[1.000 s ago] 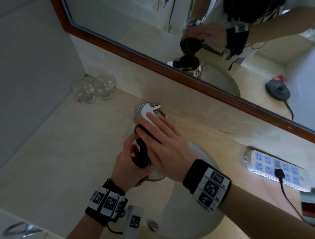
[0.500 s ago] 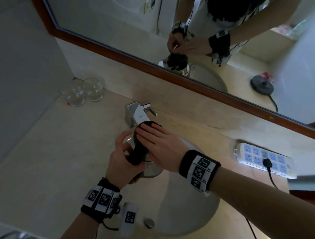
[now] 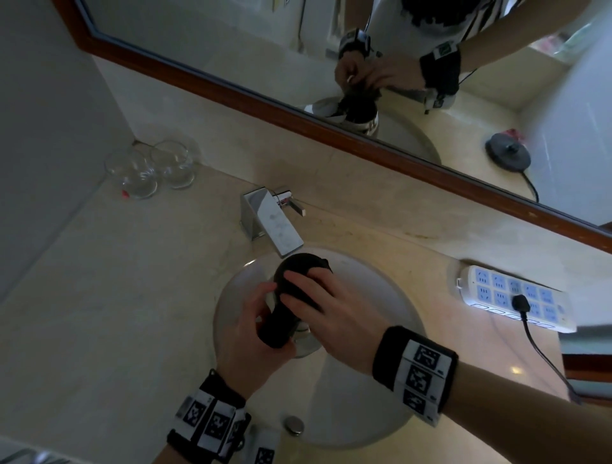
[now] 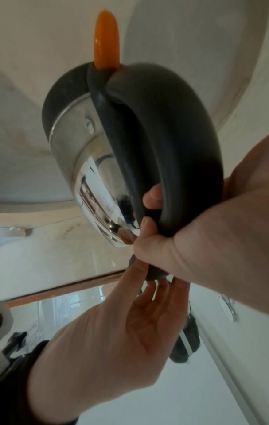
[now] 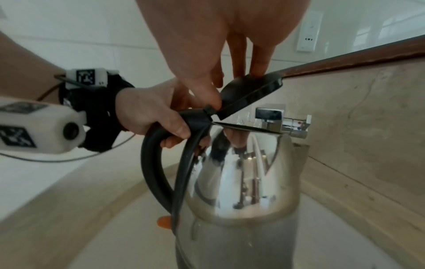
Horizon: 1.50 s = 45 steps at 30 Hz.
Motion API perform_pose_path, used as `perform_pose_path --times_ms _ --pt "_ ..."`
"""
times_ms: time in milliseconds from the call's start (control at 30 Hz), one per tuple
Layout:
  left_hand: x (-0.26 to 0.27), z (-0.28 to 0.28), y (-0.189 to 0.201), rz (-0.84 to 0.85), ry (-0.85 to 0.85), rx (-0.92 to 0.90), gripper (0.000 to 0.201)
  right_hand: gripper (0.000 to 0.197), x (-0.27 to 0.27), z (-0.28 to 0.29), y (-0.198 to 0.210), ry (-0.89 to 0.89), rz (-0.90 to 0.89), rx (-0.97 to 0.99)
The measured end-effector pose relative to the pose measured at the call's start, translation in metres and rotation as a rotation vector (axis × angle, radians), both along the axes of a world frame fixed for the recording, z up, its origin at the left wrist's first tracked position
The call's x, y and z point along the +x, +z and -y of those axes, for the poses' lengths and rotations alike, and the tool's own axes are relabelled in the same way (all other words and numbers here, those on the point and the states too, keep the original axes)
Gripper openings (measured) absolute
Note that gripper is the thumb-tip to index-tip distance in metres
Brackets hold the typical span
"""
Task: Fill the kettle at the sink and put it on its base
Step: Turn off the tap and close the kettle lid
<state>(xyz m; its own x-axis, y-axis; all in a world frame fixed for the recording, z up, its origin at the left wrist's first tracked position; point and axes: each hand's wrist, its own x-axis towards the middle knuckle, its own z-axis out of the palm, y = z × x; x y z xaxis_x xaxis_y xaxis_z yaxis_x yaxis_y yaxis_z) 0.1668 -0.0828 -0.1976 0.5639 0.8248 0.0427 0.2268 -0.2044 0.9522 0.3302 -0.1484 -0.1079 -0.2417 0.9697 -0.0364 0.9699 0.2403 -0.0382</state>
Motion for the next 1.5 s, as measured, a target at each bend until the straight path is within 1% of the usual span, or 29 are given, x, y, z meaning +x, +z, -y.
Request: perform_pose_path --times_ms 100,167,233,300,367,467,533,600,667,700,733,767,800,833,867,900,933,1000,1067,1133,1167,1233,1267,1400,1500 --pt "0.0 0.009 0.013 -0.006 -0.033 0.044 0.083 0.042 -0.01 0.012 0.014 -0.033 -0.033 0.073" --pt "0.003 0.014 0.028 -0.018 -0.026 0.02 0.091 0.038 -0.011 0.013 0.025 -0.026 -0.051 0.106" --pt "0.007 0.018 0.042 -0.004 -0.038 0.015 0.093 0.036 -0.007 0.012 0.035 -0.017 -0.03 0.144" --pt "0.009 0.02 0.054 0.046 -0.063 0.007 0.095 0.036 0.003 0.013 0.041 -0.015 0.016 0.166" --pt "0.012 0.019 0.068 0.104 -0.088 0.012 0.095 0.039 0.016 0.02 0.046 -0.056 0.007 0.097" --pt "0.017 0.016 0.091 0.121 -0.134 0.049 0.098 0.045 0.032 0.031 0.058 -0.14 -0.071 0.016" --pt "0.02 0.015 0.104 0.124 -0.16 0.072 0.099 0.047 0.037 0.034 0.074 -0.172 -0.138 0.055" --pt "0.021 0.013 0.114 0.148 -0.18 0.084 0.098 0.049 0.043 0.039 0.094 -0.272 -0.258 0.16" --pt "0.02 0.008 0.126 0.168 -0.207 0.062 0.095 0.052 0.057 0.047 0.107 -0.477 -0.441 0.262" --pt "0.02 0.006 0.134 0.178 -0.229 0.043 0.092 0.053 0.068 0.054 0.112 -0.6 -0.563 0.253" --pt "0.02 0.003 0.142 0.19 -0.251 0.026 0.09 0.055 0.08 0.061 0.117 -0.712 -0.716 0.176" --pt "0.02 -0.001 0.152 0.2 -0.274 0.02 0.088 0.058 0.09 0.068 0.12 -0.79 -0.885 0.039" --pt "0.021 -0.004 0.16 0.214 -0.292 0.019 0.086 0.063 0.096 0.075 0.121 -0.825 -1.032 -0.125" --pt "0.021 -0.006 0.168 0.228 -0.309 0.02 0.084 0.071 0.1 0.08 0.12 -0.832 -1.088 -0.269" --pt "0.023 -0.009 0.175 0.241 -0.324 0.03 0.084 0.08 0.1 0.083 0.118 -0.817 -1.061 -0.361" --pt "0.026 -0.011 0.182 0.246 -0.336 0.046 0.086 0.088 0.097 0.084 0.116 -0.793 -0.998 -0.401" --pt "0.029 -0.014 0.185 0.245 -0.345 0.058 0.087 0.092 0.093 0.084 0.114 -0.771 -0.974 -0.399" --pt "0.036 -0.019 0.193 0.229 -0.372 0.069 0.085 0.089 0.087 0.081 0.114 -0.771 -1.061 -0.323" --pt "0.041 -0.021 0.201 0.197 -0.408 0.119 0.071 0.083 0.083 0.086 0.119 -0.799 -1.16 -0.224" --pt "0.046 -0.02 0.207 0.156 -0.443 0.171 0.052 0.089 0.083 0.096 0.122 -0.842 -1.202 -0.162" --pt "0.048 -0.019 0.211 0.141 -0.462 0.17 0.047 0.095 0.082 0.101 0.123 -0.867 -1.208 -0.138" --pt "0.055 -0.016 0.215 0.141 -0.499 0.154 0.044 0.106 0.079 0.112 0.123 -0.906 -1.211 -0.086" --pt "0.059 -0.014 0.217 0.153 -0.515 0.16 0.044 0.106 0.077 0.118 0.123 -0.917 -1.21 -0.051" --pt "0.068 -0.002 0.223 0.166 -0.598 0.201 0.046 0.086 0.064 0.142 0.135 -0.902 -1.195 0.085" --pt "0.08 0.01 0.223 0.137 -0.664 0.192 0.045 0.089 0.057 0.165 0.141 -0.933 -1.16 0.148"
